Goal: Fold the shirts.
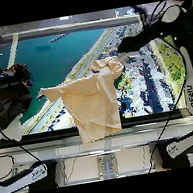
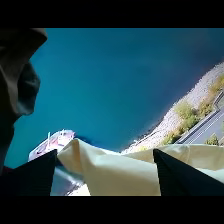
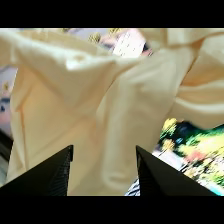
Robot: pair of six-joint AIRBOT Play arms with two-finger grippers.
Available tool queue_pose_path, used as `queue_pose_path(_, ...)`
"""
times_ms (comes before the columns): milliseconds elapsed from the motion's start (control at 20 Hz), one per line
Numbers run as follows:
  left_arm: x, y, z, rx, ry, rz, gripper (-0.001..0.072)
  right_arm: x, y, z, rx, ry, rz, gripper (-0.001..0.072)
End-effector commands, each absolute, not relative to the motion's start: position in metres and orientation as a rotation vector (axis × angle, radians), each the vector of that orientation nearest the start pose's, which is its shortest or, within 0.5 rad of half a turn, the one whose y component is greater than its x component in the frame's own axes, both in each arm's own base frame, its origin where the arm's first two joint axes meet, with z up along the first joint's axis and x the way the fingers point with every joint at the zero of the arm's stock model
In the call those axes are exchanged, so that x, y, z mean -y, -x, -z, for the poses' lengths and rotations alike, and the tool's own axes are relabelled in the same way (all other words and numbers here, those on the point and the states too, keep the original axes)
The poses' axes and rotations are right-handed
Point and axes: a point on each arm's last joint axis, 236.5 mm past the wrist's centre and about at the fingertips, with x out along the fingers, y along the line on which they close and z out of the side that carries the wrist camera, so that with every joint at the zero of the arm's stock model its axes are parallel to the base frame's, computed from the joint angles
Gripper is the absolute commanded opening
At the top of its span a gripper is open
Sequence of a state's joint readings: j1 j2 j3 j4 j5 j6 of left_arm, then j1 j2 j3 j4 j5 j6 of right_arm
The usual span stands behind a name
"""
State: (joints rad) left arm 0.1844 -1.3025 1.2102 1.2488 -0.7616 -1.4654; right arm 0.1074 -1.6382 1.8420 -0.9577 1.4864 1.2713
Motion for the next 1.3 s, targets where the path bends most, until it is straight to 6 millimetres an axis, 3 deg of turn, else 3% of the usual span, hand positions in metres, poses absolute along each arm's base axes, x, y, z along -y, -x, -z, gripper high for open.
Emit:
queue_pose_path(0, -0.011, -0.488, -0.051, -0.854, 0.245, 0.048, 0.0713, -0.238, -0.365, -0.056, -1.378, 0.099, -0.890, 0.0426)
queue_pose_path(100, 0.000, -0.494, -0.025, -0.909, 0.242, 0.067, 0.0714, -0.257, -0.341, -0.013, -1.418, 0.313, -0.869, 0.0426)
queue_pose_path(200, 0.006, -0.502, -0.005, -0.946, 0.233, 0.082, 0.0713, -0.271, -0.314, 0.016, -1.439, 0.485, -0.880, 0.0426)
queue_pose_path(350, 0.016, -0.512, 0.017, -0.987, 0.223, 0.102, 0.0713, -0.301, -0.279, 0.037, -1.429, 0.573, -0.945, 0.0426)
queue_pose_path(550, 0.026, -0.509, 0.054, -1.096, 0.193, 0.157, 0.0713, -0.349, -0.262, 0.056, -1.321, 0.631, -1.017, 0.0427)
queue_pose_path(650, 0.030, -0.510, 0.063, -1.111, 0.163, 0.181, 0.0713, -0.362, -0.255, 0.072, -1.312, 0.650, -1.035, 0.0427)
queue_pose_path(800, 0.032, -0.510, 0.071, -1.124, 0.155, 0.189, 0.0713, -0.366, -0.242, 0.092, -1.358, 0.677, -1.050, 0.0428)
queue_pose_path(1250, 0.039, -0.510, 0.077, -1.132, 0.131, 0.212, 0.0713, -0.373, -0.234, 0.105, -1.394, 0.643, -1.064, 0.0429)
